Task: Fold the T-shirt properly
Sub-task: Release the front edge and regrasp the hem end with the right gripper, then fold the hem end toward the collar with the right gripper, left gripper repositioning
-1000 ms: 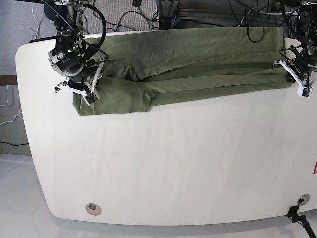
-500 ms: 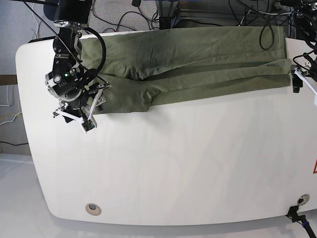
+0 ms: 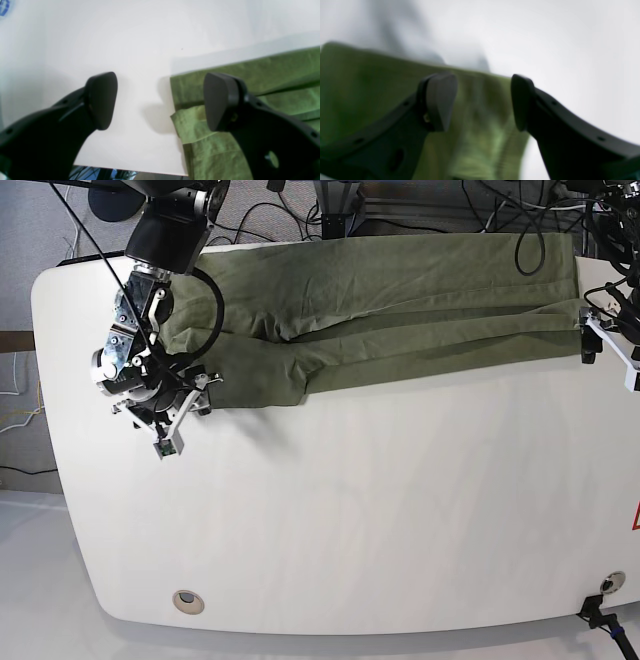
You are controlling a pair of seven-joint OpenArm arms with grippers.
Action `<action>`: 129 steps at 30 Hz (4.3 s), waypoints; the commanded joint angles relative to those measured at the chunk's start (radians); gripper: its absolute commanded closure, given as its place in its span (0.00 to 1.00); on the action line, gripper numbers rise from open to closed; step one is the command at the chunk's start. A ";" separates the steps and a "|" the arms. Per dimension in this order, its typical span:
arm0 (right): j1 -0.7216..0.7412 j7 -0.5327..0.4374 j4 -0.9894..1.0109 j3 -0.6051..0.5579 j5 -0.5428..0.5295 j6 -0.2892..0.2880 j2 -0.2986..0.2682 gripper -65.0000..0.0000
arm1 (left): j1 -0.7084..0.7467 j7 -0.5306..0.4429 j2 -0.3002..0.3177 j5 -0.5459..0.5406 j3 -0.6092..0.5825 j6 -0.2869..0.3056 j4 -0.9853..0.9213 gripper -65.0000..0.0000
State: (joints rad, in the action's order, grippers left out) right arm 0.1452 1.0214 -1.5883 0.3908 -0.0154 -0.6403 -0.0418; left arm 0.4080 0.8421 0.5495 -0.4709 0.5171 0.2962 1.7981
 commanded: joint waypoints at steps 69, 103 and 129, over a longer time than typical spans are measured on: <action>-0.066 -0.008 0.015 -0.006 -0.231 0.035 0.043 1.00 | -0.048 -0.020 0.019 -0.004 -0.084 -0.002 -0.005 0.23; -0.510 0.313 -0.361 -0.069 -1.165 0.043 -0.283 1.00 | -0.111 -0.020 0.010 0.103 -0.145 -0.002 -0.048 0.23; -0.341 0.113 -0.373 -0.244 -0.614 0.043 -0.221 0.91 | -0.034 -0.022 -0.139 0.097 0.001 0.262 0.144 0.67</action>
State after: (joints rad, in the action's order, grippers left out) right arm -0.2028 1.1763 -1.9423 0.1440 -0.6609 -0.5922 -0.2668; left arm 0.3668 0.8326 0.4065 -0.3721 0.4839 0.5167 1.9209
